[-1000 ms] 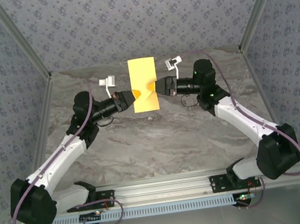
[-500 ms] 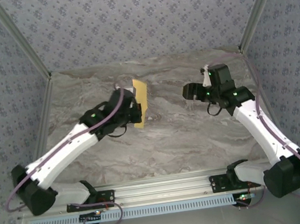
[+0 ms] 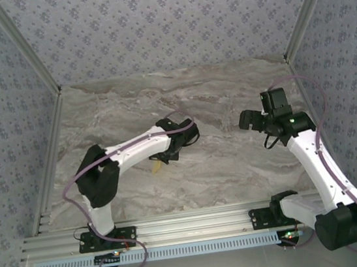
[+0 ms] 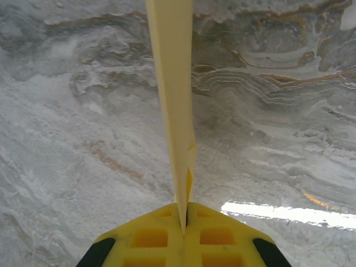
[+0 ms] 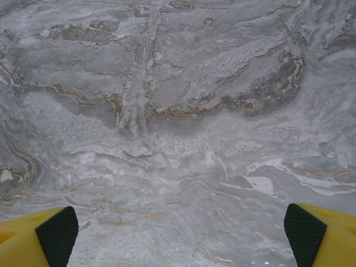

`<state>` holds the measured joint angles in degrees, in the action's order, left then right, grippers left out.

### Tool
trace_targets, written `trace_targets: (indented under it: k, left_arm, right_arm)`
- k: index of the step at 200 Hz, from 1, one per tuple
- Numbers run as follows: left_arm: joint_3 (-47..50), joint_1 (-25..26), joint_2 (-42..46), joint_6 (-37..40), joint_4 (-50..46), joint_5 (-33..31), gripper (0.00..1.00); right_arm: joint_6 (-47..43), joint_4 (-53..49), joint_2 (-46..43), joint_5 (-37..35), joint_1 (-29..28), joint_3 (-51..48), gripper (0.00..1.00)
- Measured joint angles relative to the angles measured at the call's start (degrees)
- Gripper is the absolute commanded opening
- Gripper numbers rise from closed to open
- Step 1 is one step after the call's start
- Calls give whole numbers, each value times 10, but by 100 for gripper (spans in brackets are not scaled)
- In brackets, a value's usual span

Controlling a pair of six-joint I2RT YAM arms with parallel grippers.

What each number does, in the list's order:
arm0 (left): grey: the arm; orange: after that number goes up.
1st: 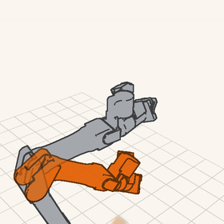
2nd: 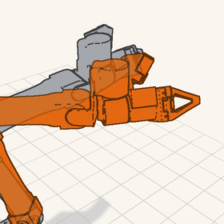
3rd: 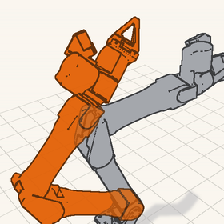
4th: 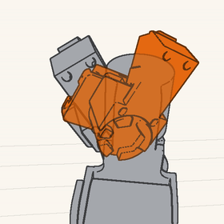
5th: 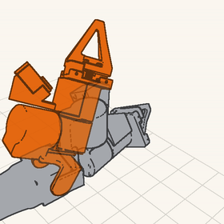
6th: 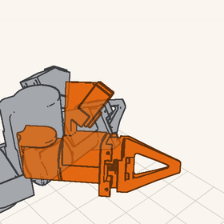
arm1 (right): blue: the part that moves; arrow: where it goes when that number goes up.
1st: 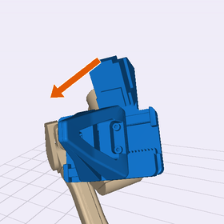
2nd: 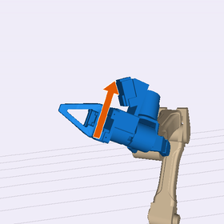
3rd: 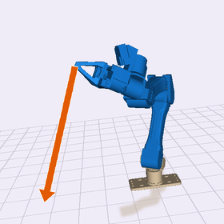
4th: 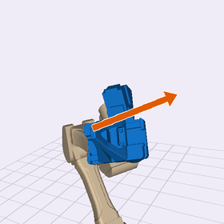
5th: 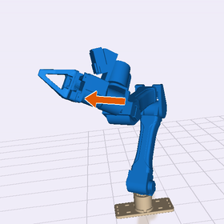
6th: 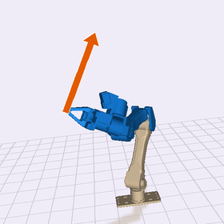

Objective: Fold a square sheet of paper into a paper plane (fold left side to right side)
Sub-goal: Turn over the paper at the center of the table.

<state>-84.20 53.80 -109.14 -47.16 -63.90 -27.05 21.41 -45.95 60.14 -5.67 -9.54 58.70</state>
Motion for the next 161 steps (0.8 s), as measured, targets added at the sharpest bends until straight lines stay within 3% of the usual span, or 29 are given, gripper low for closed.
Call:
trace_targets:
  k: [49,126,161]
  left_arm:
    - [-59,17,-92,2,10,35,0]
    - [-111,22,-156,21,43,97,0]
    - [-129,22,-168,22,52,124,11]
  right_arm:
    - [-15,-11,-11,-1,11,-6,100]
    - [-21,-19,-18,6,18,-24,100]
    - [-24,-18,-18,19,18,-27,100]
